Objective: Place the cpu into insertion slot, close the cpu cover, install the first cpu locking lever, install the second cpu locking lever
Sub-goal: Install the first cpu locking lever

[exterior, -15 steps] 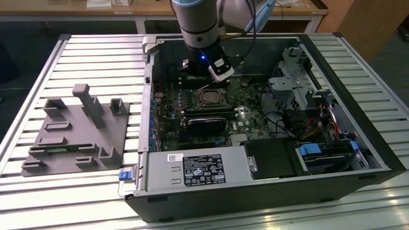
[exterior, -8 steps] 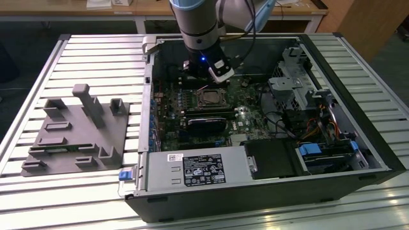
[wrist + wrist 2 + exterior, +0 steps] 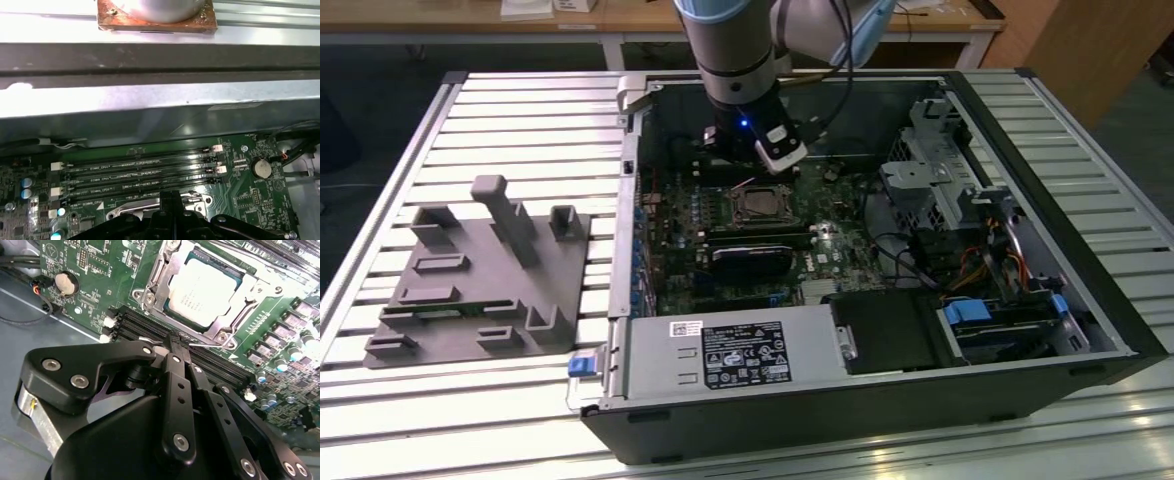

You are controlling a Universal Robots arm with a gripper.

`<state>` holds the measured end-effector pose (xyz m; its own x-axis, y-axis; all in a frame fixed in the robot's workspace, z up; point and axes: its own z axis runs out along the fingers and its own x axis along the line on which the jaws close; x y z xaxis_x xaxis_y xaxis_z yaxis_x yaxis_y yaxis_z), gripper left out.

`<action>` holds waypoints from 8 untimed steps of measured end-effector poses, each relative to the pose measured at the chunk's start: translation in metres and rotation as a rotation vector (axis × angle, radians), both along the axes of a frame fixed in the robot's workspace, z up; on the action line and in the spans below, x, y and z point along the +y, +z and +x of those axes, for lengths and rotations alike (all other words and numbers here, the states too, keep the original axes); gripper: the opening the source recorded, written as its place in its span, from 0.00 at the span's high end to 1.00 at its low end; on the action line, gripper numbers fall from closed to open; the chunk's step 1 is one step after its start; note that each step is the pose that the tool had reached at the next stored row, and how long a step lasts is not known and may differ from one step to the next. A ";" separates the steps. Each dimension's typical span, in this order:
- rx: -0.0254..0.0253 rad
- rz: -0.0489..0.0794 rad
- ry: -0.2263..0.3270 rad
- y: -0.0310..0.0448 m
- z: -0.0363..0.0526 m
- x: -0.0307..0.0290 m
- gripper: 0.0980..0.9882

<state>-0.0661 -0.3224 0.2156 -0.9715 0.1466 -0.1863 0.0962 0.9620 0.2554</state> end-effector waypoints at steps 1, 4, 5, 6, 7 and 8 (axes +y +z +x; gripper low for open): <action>0.0000 0.000 -0.005 -0.0006 0.0002 0.0006 0.99; 0.0000 -0.001 -0.022 -0.0020 0.0019 0.0018 0.99; 0.0000 -0.001 -0.028 -0.0024 0.0024 0.0022 0.99; 0.0000 -0.001 -0.032 -0.0029 0.0028 0.0026 0.99; 0.0000 -0.002 -0.037 -0.0032 0.0031 0.0030 0.99; -0.0002 -0.003 -0.039 -0.0033 0.0033 0.0031 0.99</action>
